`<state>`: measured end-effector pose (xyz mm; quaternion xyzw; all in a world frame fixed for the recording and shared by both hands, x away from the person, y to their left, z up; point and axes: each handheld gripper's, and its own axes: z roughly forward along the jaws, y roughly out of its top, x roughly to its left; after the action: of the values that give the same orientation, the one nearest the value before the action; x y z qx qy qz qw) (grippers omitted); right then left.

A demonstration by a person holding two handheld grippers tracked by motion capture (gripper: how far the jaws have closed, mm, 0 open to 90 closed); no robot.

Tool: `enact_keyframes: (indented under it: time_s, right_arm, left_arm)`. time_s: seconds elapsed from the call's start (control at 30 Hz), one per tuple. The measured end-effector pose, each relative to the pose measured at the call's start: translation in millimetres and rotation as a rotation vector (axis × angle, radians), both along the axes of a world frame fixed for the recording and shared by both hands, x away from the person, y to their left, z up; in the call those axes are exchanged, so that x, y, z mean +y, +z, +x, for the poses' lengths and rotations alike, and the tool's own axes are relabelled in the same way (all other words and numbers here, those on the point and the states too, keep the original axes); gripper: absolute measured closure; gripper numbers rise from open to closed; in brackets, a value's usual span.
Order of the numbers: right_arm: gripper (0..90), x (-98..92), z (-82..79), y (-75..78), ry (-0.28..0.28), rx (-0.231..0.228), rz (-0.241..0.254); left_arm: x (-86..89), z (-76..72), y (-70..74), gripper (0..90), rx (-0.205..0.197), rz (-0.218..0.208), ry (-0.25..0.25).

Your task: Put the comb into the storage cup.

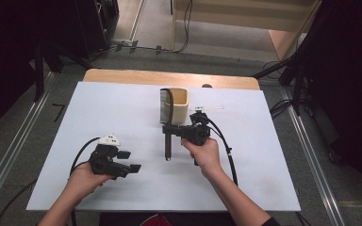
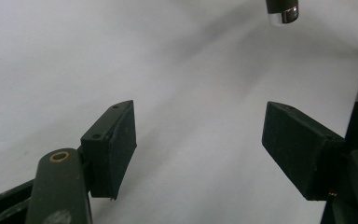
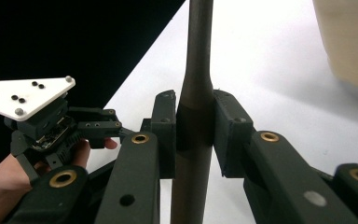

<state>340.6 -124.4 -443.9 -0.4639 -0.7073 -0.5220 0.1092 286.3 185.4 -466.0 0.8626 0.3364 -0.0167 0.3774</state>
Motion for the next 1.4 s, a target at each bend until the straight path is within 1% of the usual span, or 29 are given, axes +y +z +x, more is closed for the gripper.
enact_keyframes:
  time_s: [0.13,0.23,0.33,0.4,0.63,0.7,0.8,0.87,0.97,1.1,1.2,1.33,1.4]
  right_arm:
    - [70.2,-3.0,1.2,0.5,-0.008,-0.003,0.008]
    - [70.2,-5.3,1.7,0.7,-0.01,-0.009,0.004]
    - [70.2,-7.2,2.6,1.3,-0.017,-0.018,0.008]
    - [70.2,-8.6,3.8,2.1,-0.022,-0.019,0.012]
    - [70.2,-11.7,8.4,5.0,-0.028,-0.029,0.01]
    - [70.2,-12.6,9.7,6.9,-0.032,-0.033,0.013]
    - [70.2,-14.8,11.8,9.9,-0.036,-0.038,0.019]
    - [70.2,-15.5,13.1,12.1,-0.038,-0.041,0.024]
    - [70.2,-15.3,16.3,15.5,-0.041,-0.044,0.025]
    - [70.2,-13.6,22.1,20.4,-0.05,-0.041,0.037]
    - [70.2,-12.1,25.7,25.9,-0.053,-0.053,0.037]
    - [70.2,-11.0,30.0,31.9,-0.06,-0.052,0.047]
    - [70.2,-11.1,32.4,35.9,-0.065,-0.063,0.044]
  left_arm:
    - [3.9,-2.9,0.5,27.5,-0.002,0.001,0.004]
    - [7.1,-4.6,1.6,27.5,-0.008,0.002,0.013]
    - [9.1,-6.1,1.3,27.5,-0.005,-0.008,0.015]
    - [9.6,-7.2,1.2,27.5,-0.006,0.0,0.014]
    - [9.3,-8.7,0.8,27.7,-0.007,-0.002,0.009]
    - [10.5,-8.2,1.1,27.7,-0.006,0.001,0.01]
    - [11.9,-7.5,0.9,27.7,-0.005,-0.01,0.017]
    - [12.5,-6.9,1.1,27.7,-0.002,-0.007,0.016]
    - [13.0,-6.5,1.2,27.7,0.001,-0.018,0.025]
    - [13.3,-6.6,2.0,27.7,0.001,-0.029,0.023]
    - [13.5,-6.5,1.9,27.7,0.005,-0.024,0.025]
    - [14.0,-6.5,1.8,27.7,0.005,-0.026,0.024]
    - [14.2,-6.2,1.8,27.7,0.007,-0.028,0.025]
